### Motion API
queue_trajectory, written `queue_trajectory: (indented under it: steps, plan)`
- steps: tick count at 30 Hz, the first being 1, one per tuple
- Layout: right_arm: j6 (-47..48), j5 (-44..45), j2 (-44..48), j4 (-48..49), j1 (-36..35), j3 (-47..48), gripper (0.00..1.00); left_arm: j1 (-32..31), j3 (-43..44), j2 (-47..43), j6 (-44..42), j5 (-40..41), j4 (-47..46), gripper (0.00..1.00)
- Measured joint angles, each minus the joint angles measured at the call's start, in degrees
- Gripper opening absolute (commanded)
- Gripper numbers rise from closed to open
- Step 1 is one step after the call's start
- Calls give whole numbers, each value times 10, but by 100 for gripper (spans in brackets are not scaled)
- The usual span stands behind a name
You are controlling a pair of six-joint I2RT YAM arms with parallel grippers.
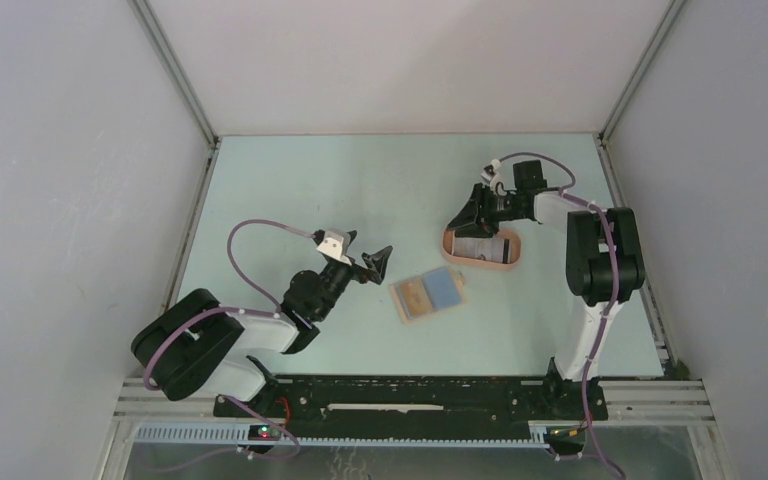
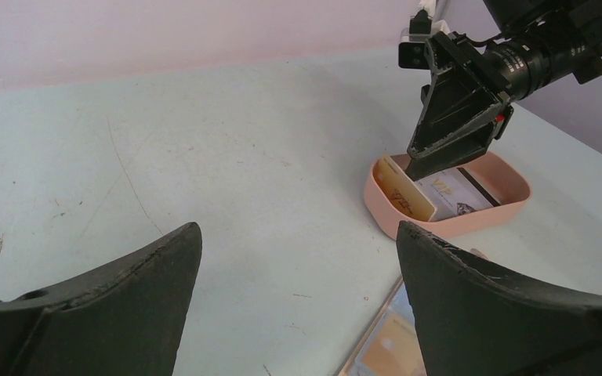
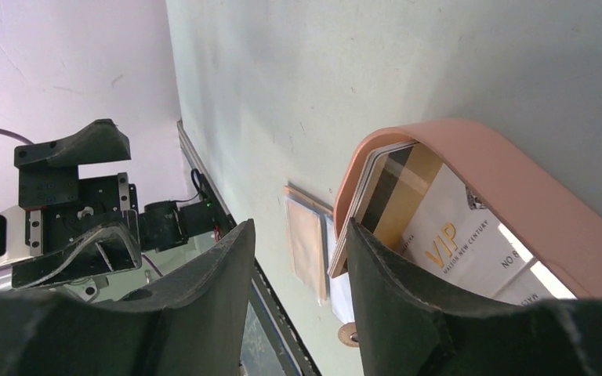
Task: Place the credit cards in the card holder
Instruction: Pick up the credit card from the storage box.
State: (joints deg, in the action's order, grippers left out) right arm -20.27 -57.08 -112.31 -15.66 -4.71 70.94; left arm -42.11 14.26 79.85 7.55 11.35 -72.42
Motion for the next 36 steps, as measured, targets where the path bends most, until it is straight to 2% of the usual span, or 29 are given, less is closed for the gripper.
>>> queue_trajectory:
  steps: [8, 14, 18, 36]
  plan:
    - [6, 14, -14, -17, -2, 0, 53, 0, 0, 0, 0, 0, 0, 99]
    - [28, 67, -17, -47, -4, 2, 53, 0, 0, 0, 0, -1, -1, 99]
    - [43, 95, -17, -61, -9, 10, 56, 0, 0, 0, 0, -1, -4, 99]
    - [56, 103, -16, -78, -45, 33, 66, 0, 0, 0, 0, -9, -5, 99]
